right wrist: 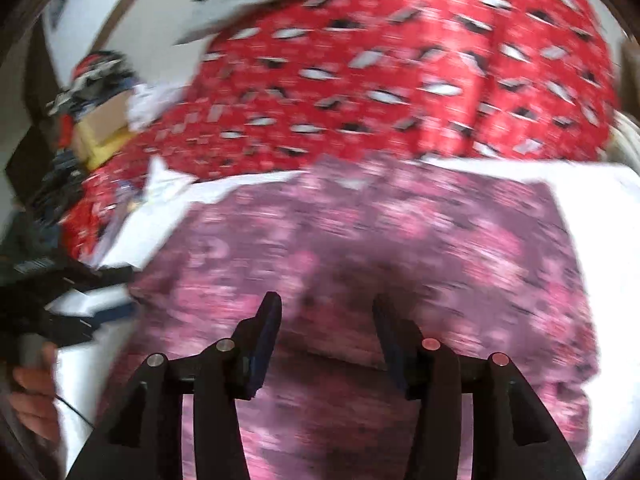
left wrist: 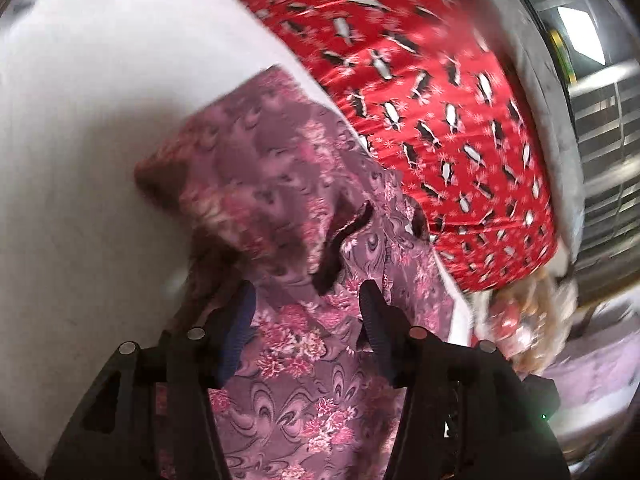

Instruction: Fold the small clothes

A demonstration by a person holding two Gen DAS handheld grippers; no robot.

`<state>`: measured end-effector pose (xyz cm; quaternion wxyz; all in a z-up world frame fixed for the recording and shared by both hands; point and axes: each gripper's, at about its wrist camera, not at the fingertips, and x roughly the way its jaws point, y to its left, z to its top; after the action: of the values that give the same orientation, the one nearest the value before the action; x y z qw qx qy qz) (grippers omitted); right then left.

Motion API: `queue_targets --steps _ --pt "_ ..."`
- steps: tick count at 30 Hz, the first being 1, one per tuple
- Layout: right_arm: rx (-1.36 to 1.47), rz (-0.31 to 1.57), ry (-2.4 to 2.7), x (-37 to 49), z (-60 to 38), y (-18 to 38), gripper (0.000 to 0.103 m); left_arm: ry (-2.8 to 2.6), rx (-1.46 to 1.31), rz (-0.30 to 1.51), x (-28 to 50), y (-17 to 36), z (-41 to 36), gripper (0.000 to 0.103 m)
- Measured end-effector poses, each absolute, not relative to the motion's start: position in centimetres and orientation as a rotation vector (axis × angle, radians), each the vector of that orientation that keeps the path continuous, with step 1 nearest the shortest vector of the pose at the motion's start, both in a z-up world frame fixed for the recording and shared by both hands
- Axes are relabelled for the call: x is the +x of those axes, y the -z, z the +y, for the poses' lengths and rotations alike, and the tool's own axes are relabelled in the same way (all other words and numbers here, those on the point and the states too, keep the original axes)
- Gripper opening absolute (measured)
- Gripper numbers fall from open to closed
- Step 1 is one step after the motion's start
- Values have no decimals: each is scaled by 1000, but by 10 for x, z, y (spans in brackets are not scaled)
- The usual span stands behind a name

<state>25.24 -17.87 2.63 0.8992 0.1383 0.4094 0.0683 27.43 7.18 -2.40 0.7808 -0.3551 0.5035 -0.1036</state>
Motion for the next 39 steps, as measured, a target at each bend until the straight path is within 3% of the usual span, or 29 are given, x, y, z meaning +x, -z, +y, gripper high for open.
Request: queue_targets --steps 8,9,11,12,18,24,29,31,34,36,38,39 --pt "-12 906 -257 277 -88 -13 60 239 -797 1083 288 48 73 52" --pt "-71 912 -236 281 -79 -7 57 246 -801 1077 289 49 74 52" --pt "-92 916 -207 287 -76 0 31 248 -811 1078 294 52 74 52" --pt "-15 918 -228 291 -84 -1 11 253 -816 1074 294 52 73 52" --pt "591 798 -147 278 -192 -15 10 243 -719 1057 293 49 62 52" --pt "878 799 24 243 -281 18 11 214 -623 1043 293 47 51 52" --pt "929 774 69 216 -309 21 25 206 -604 1030 291 46 49 52" --pt "953 719 88 206 -317 14 52 206 -592 1022 292 45 47 52" --pt "961 684 96 210 -323 9 61 210 -556 1004 293 42 41 52" --pt "904 772 145 228 -320 17 61 208 -527 991 293 40 36 52" --pt "879 824 173 240 -319 24 49 200 -497 966 293 36 33 48" --pt "877 828 144 247 -318 23 5 188 -479 944 291 34 33 38"
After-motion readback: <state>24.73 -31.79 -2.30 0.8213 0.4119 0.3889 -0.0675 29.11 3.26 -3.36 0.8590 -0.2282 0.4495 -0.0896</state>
